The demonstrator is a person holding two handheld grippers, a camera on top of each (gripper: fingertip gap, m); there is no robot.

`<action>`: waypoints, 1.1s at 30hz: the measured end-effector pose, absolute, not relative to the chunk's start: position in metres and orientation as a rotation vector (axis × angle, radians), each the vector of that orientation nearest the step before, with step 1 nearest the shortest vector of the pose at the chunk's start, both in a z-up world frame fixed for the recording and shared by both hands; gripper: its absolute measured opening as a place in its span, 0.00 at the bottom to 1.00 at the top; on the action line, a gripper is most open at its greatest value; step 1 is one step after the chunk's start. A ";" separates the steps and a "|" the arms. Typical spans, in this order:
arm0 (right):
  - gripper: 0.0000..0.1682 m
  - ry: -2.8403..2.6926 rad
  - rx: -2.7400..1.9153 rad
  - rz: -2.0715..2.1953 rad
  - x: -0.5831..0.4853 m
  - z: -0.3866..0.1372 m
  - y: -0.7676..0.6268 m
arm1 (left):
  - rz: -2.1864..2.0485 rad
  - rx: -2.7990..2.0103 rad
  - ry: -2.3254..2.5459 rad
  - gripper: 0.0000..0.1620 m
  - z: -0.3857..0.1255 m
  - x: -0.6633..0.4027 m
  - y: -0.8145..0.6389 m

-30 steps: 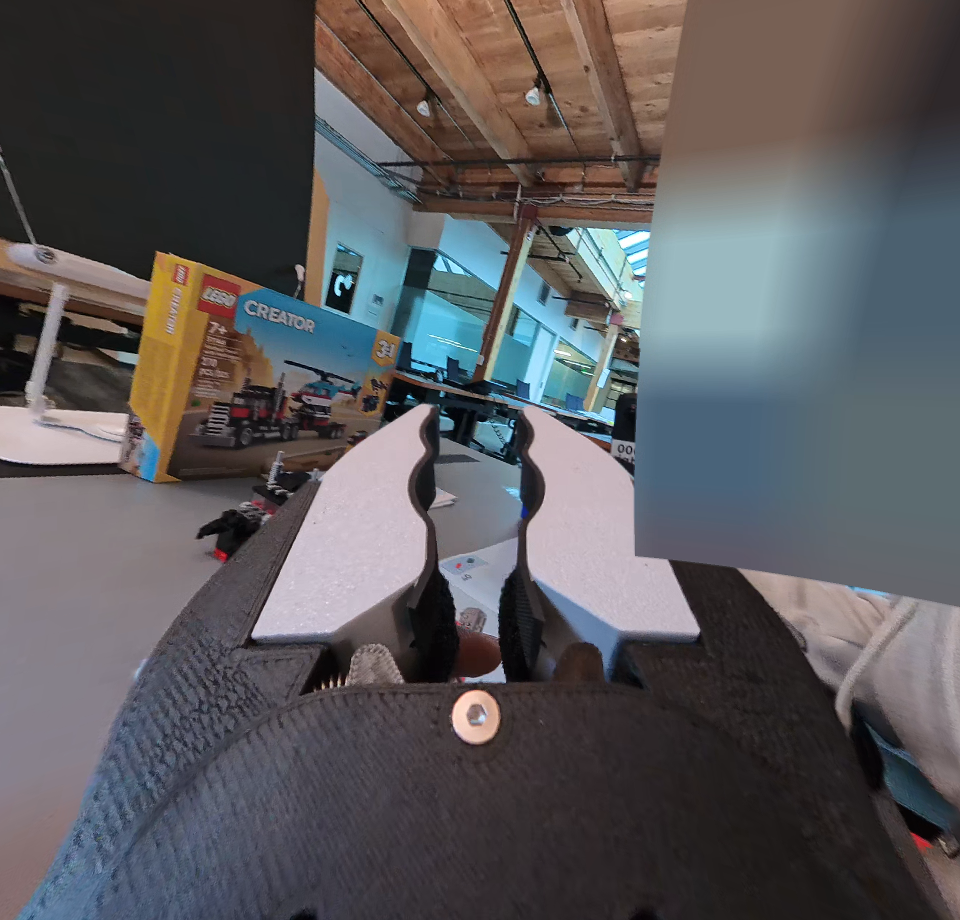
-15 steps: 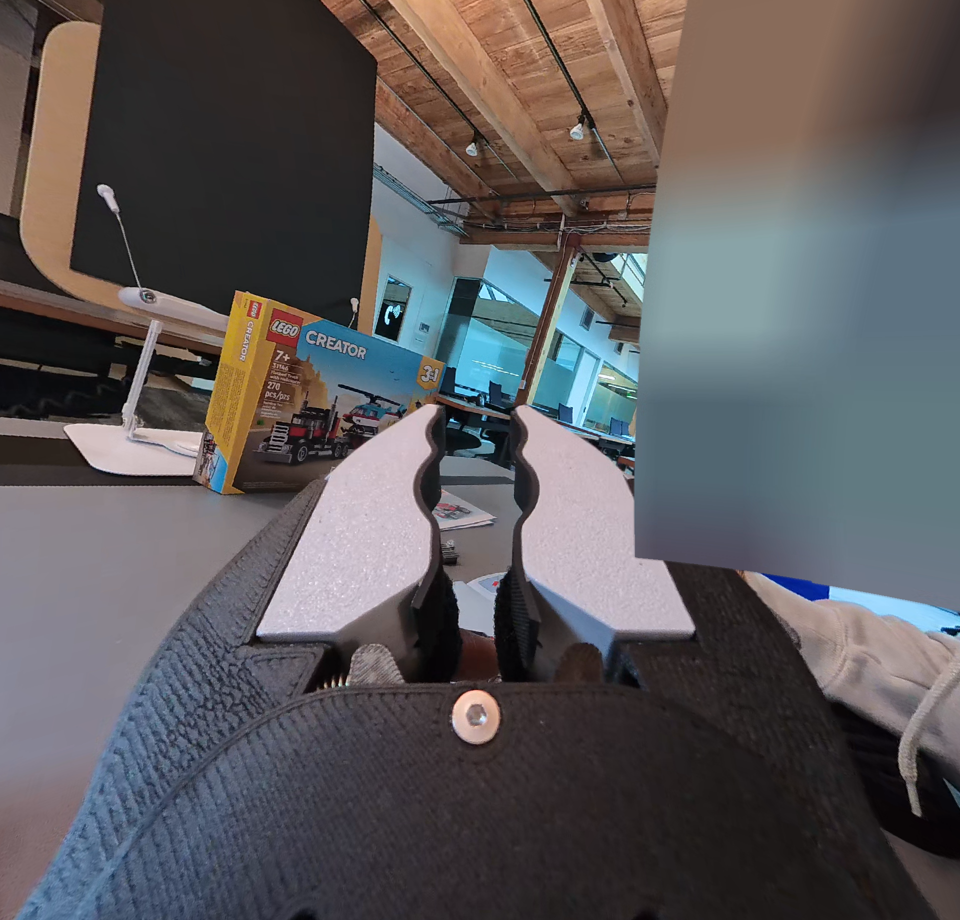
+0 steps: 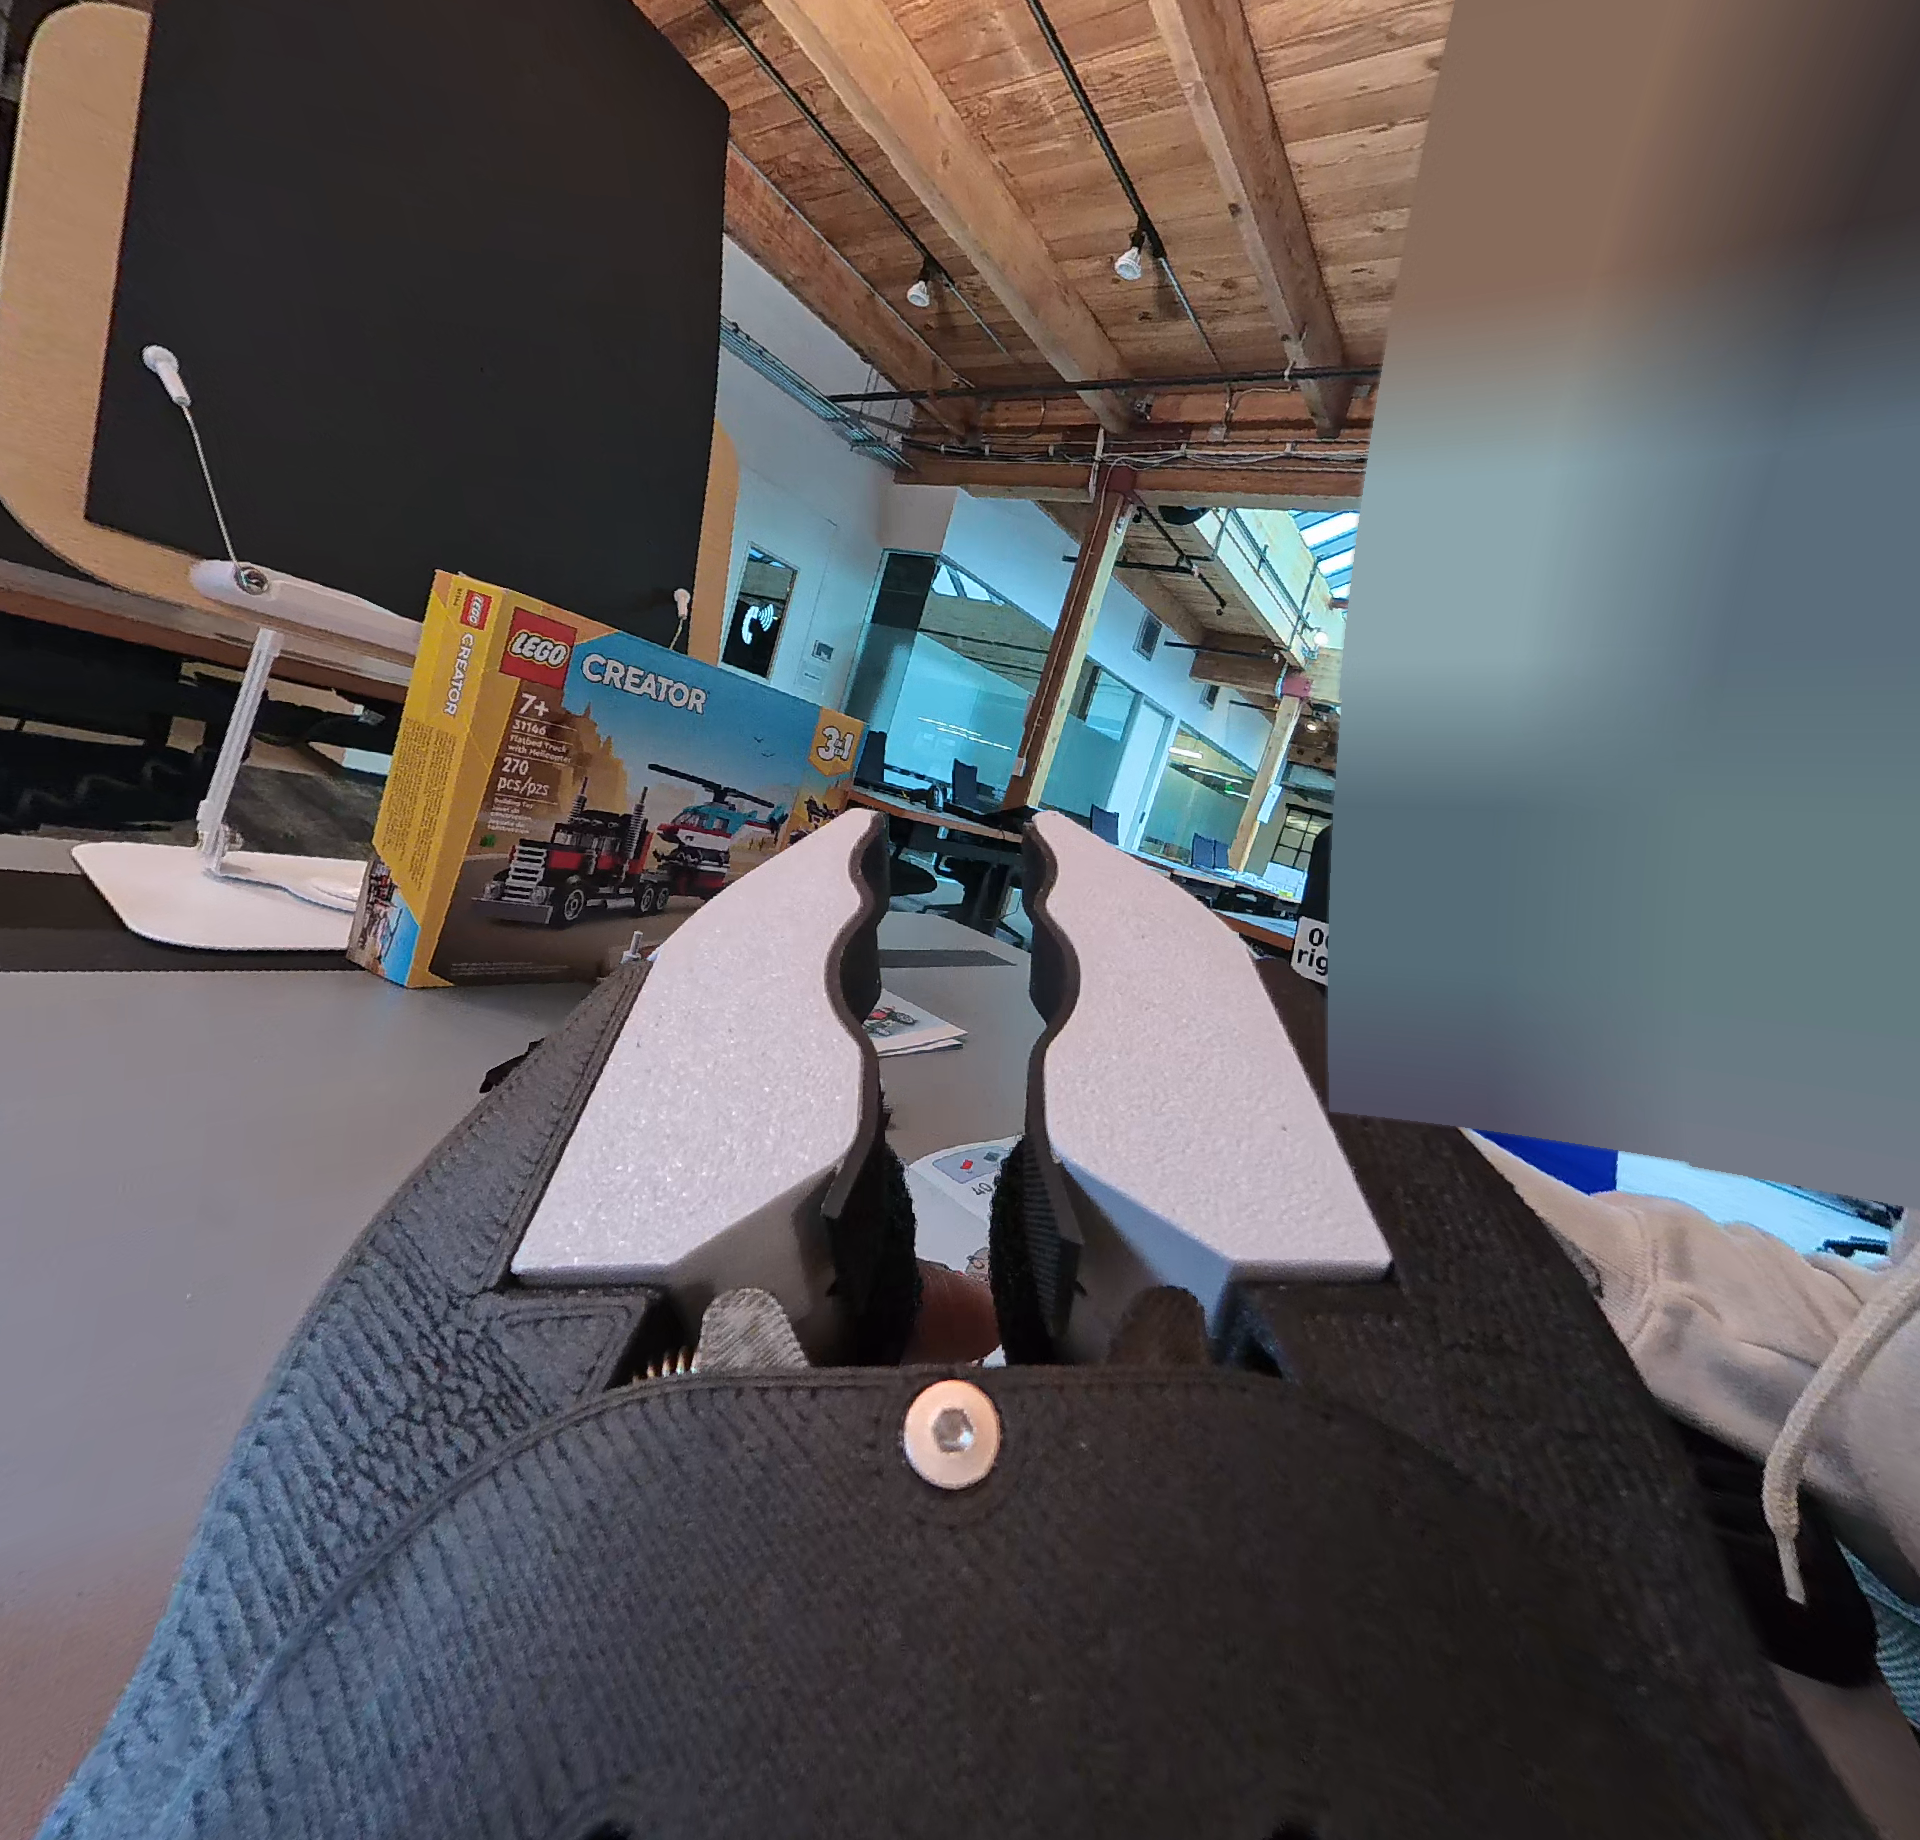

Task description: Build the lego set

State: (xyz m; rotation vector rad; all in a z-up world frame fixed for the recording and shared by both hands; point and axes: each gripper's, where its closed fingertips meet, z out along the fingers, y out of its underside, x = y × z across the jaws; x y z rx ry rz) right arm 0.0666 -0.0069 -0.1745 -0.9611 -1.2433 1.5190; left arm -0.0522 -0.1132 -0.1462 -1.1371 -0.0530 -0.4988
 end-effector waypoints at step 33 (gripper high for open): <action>0.06 -0.815 -1.375 1.526 0.097 -0.180 0.063 | -0.504 -1.239 0.021 0.16 -0.157 -0.036 -0.104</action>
